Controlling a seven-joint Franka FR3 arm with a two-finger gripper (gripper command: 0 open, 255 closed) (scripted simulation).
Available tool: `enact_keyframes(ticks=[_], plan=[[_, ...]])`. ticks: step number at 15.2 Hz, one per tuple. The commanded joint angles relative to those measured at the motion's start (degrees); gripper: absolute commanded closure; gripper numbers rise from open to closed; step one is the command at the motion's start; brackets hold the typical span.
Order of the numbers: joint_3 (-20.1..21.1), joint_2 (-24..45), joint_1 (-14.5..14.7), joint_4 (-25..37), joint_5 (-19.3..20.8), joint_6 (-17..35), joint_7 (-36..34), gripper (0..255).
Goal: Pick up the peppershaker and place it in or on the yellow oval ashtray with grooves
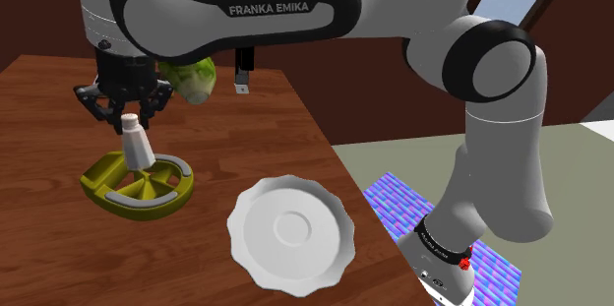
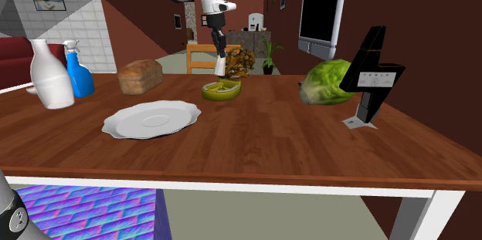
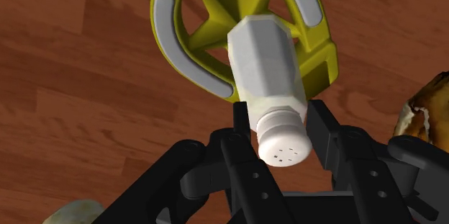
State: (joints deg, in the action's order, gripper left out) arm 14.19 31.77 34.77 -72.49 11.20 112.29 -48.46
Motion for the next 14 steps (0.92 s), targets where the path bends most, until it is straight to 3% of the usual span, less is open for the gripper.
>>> enact_keyframes(ticks=[1,7,14], plan=[[-0.04,0.03,-0.07,-1.54,0.1,1.6,-0.22,255],[-0.24,0.72,-0.25,-5.1,0.48,5.81,-0.71,255],[-0.24,0.72,-0.25,-5.1,0.48,5.81,-0.71,255]])
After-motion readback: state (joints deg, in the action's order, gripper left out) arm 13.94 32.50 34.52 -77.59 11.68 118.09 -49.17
